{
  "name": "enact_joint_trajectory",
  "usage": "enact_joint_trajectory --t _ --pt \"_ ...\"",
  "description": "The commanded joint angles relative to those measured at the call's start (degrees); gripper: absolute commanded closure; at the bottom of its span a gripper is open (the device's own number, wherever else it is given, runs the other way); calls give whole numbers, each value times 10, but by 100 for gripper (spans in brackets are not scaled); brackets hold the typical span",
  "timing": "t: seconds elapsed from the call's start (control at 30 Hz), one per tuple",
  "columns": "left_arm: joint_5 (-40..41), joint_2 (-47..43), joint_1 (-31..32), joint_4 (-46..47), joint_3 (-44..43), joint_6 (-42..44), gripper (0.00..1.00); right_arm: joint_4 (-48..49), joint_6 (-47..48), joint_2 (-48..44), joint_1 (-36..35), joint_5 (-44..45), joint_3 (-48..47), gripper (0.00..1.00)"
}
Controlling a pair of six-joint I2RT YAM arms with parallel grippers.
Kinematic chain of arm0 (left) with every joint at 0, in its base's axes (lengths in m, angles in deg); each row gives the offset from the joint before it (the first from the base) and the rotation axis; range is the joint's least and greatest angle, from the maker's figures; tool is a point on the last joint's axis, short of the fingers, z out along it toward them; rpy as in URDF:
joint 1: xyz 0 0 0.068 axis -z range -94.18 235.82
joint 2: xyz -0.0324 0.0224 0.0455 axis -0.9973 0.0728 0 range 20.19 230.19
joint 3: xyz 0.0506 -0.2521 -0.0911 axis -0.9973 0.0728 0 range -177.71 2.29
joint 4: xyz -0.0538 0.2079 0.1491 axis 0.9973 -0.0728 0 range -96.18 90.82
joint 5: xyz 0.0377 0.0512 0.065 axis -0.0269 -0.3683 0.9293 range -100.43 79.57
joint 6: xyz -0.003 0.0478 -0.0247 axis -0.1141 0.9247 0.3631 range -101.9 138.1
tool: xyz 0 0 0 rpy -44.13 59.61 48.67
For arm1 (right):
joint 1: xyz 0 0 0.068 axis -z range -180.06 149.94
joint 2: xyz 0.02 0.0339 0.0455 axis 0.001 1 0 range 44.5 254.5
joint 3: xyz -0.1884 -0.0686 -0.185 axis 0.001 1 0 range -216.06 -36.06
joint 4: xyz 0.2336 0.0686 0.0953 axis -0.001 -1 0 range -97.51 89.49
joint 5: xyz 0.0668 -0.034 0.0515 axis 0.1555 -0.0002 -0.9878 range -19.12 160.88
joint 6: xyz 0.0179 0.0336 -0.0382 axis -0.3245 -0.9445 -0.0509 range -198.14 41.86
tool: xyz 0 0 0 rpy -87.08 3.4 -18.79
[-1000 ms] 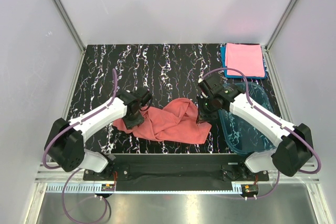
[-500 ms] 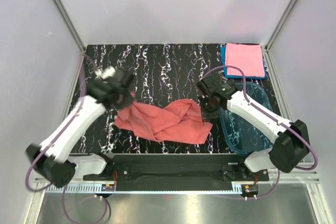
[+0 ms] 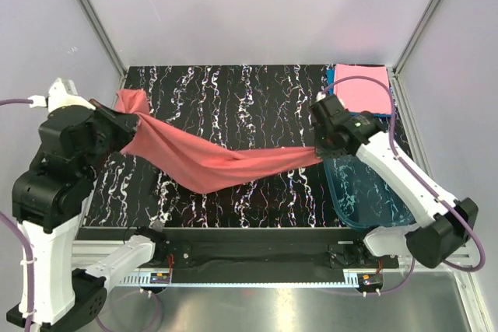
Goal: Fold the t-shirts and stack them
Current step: Flatten the tshirt out
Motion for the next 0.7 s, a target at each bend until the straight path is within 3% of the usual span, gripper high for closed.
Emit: enact_joint_trajectory --t 0.0,0.27,0.4,0.47,0.67 --pt "-30 6 -3 10 27 32 100 -14 14 -40 31 38 -44 100" --pt "-37 -6 -5 -43 209 31 95 -32 62 -59 108 40 -67 100" --pt "-57 -54 -7 -4 315 37 94 -35 65 -55 111 45 -70 100" --pt "-96 -62 -8 26 379 31 98 -32 59 -54 111 25 -67 100" --pt "-186 -38 -8 129 526 0 99 -21 49 -61 111 -11 -35 100"
